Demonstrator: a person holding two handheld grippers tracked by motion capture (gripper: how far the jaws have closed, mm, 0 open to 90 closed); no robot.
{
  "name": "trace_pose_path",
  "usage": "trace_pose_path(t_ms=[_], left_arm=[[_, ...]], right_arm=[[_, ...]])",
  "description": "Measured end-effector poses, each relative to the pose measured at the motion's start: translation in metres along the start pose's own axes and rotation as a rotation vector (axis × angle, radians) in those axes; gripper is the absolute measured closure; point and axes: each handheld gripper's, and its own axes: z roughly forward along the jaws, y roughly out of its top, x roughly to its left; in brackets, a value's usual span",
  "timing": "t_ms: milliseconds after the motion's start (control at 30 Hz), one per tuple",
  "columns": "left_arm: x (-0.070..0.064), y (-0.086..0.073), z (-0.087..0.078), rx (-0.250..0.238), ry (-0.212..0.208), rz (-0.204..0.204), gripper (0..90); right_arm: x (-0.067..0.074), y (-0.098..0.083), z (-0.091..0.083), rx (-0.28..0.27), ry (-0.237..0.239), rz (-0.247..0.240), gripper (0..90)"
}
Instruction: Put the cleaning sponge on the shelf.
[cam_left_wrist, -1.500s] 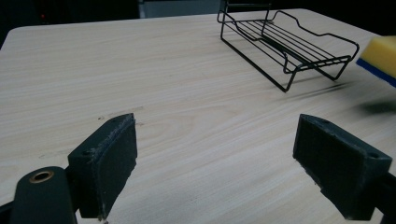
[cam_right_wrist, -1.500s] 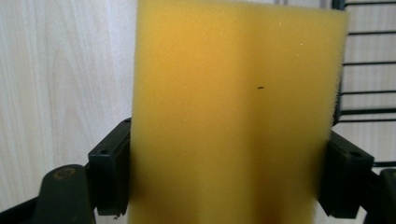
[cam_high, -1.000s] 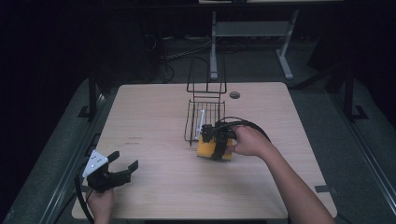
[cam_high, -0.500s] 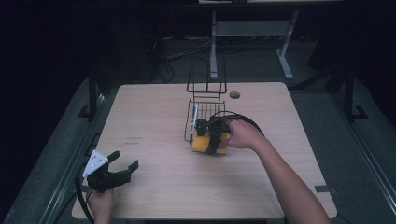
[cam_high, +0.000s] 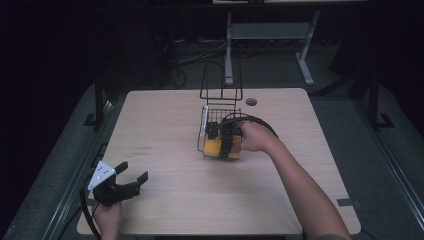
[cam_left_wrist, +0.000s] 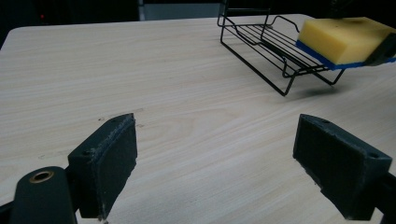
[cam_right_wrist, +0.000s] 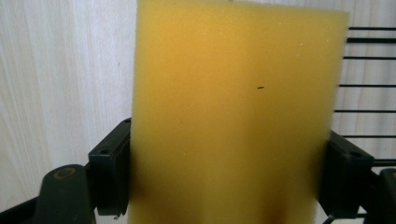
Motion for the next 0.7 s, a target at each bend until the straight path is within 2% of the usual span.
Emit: trace_pose_path(t_ms=[133, 333, 500, 567, 700], left_arm=[[0.000, 0.000, 0.000, 0.000, -0.001, 0.000, 12.9], [0.000, 0.000, 0.000, -0.002, -0.003, 0.000, 12.9], [-0.001, 0.000, 0.001, -0.003, -0.005, -0.001, 12.9], [-0.001, 0.000, 0.001, -0.001, -0.005, 0.000, 13.0], [-0.001, 0.000, 0.000, -0.002, -0.007, -0.001, 13.0]], right_arm=[[-0.007, 0.003, 0.001, 0.018, -0.014, -0.005, 20.9], [-0.015, 0.009, 0.002, -0.011, -0.001, 0.003, 20.9], [-0.024, 0.009, 0.005, 0.027, -0.023, 0.002, 20.8], [-0.030, 0.010, 0.006, 0.022, -0.022, 0.017, 20.9], [-0.036, 0.009, 0.009, 0.005, -0.020, 0.012, 20.9]])
